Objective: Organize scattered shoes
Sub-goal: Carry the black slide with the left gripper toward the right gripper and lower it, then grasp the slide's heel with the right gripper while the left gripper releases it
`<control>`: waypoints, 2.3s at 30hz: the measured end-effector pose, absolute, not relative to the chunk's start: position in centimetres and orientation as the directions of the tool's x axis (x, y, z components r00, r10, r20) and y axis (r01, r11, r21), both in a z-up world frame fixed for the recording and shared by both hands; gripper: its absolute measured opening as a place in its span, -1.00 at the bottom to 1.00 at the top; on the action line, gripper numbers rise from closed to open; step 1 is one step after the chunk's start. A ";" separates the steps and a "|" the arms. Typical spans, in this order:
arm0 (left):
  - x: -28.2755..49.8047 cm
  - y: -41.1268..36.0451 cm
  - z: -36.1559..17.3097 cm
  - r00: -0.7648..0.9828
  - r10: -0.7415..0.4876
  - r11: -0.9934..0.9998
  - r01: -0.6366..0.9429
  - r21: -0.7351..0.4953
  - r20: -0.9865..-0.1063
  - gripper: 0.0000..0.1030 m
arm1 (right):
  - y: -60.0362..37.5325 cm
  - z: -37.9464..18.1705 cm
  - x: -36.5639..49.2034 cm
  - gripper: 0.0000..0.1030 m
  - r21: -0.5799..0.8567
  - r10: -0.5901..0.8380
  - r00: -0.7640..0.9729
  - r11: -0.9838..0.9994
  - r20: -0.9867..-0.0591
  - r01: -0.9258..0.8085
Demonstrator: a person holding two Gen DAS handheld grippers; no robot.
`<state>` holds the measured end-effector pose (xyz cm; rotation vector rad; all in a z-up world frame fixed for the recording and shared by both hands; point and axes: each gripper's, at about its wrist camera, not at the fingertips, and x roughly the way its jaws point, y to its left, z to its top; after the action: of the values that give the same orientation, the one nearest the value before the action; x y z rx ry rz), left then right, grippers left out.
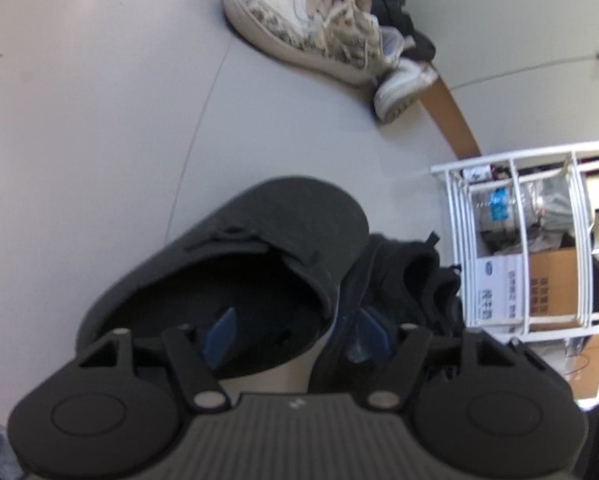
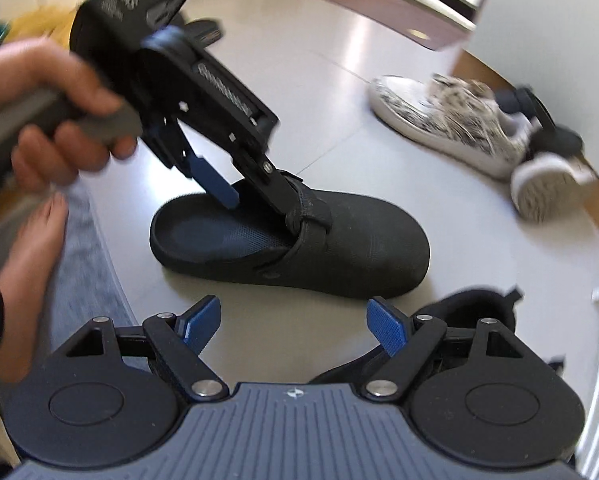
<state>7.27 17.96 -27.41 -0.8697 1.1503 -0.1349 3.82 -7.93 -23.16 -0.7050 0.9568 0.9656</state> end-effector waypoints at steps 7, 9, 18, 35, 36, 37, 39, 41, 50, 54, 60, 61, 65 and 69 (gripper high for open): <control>6.6 20.3 -26.1 0.493 -0.461 0.695 -0.317 -0.645 -0.738 0.35 | -6.3 -23.7 5.6 0.64 -0.123 0.351 0.174 0.164 -0.920 -0.979; 6.4 20.8 -26.5 0.497 -0.454 0.684 -0.337 -0.647 -0.739 0.35 | -5.5 -24.2 6.4 0.64 -0.138 0.346 0.166 0.105 -0.923 -0.985; 5.6 22.0 -28.0 0.482 -0.420 0.674 -0.401 -0.620 -0.769 0.35 | -2.9 -26.8 7.9 0.64 -0.189 0.325 0.130 -0.157 -0.937 -0.969; 4.9 22.5 -28.6 0.473 -0.398 0.668 -0.438 -0.602 -0.786 0.35 | -1.1 -29.6 7.0 0.34 -0.208 0.307 0.083 -0.402 -0.948 -0.892; 4.9 22.5 -28.6 0.474 -0.398 0.666 -0.439 -0.603 -0.786 0.35 | -1.0 -29.5 7.2 0.32 -0.202 0.310 0.079 -0.387 -0.947 -0.900; 4.9 22.5 -28.6 0.475 -0.398 0.665 -0.440 -0.603 -0.785 0.35 | -0.8 -29.4 7.4 0.32 -0.194 0.313 0.076 -0.366 -0.947 -0.910; 4.7 22.6 -28.6 0.477 -0.394 0.663 -0.445 -0.602 -0.786 0.35 | -0.3 -29.3 7.8 0.30 -0.175 0.319 0.070 -0.313 -0.945 -0.934; 4.6 22.8 -28.6 0.479 -0.387 0.660 -0.452 -0.600 -0.788 0.35 | 0.5 -29.4 7.8 0.29 -0.173 0.332 0.090 -0.231 -0.939 -0.957; 3.8 23.4 -28.8 0.480 -0.373 0.650 -0.474 -0.593 -0.794 0.35 | 1.6 -29.4 7.6 0.32 -0.171 0.327 0.135 -0.084 -0.935 -0.982; 3.7 23.5 -28.8 0.480 -0.374 0.652 -0.472 -0.593 -0.793 0.35 | 1.3 -29.5 7.5 0.71 -0.199 0.317 0.130 -0.196 -0.939 -0.960; 3.9 23.3 -29.1 0.467 -0.374 0.657 -0.476 -0.584 -0.801 0.35 | 0.6 -30.2 8.9 0.78 -0.251 0.317 0.149 -0.310 -0.937 -0.917; 4.0 23.3 -29.2 0.464 -0.373 0.658 -0.478 -0.582 -0.803 0.35 | 0.6 -30.4 9.1 0.78 -0.248 0.315 0.146 -0.316 -0.938 -0.916; 4.1 23.1 -29.5 0.453 -0.371 0.662 -0.483 -0.573 -0.811 0.35 | 1.3 -31.2 9.7 0.78 -0.228 0.315 0.121 -0.330 -0.941 -0.916; 4.2 22.9 -29.7 0.436 -0.372 0.675 -0.479 -0.561 -0.820 0.35 | 1.5 -32.0 9.8 0.80 -0.218 0.326 0.098 -0.356 -0.940 -0.908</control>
<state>4.21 22.88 -29.75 -0.8785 1.1599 0.0791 9.79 1.48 -31.99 -1.3208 0.6447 1.4899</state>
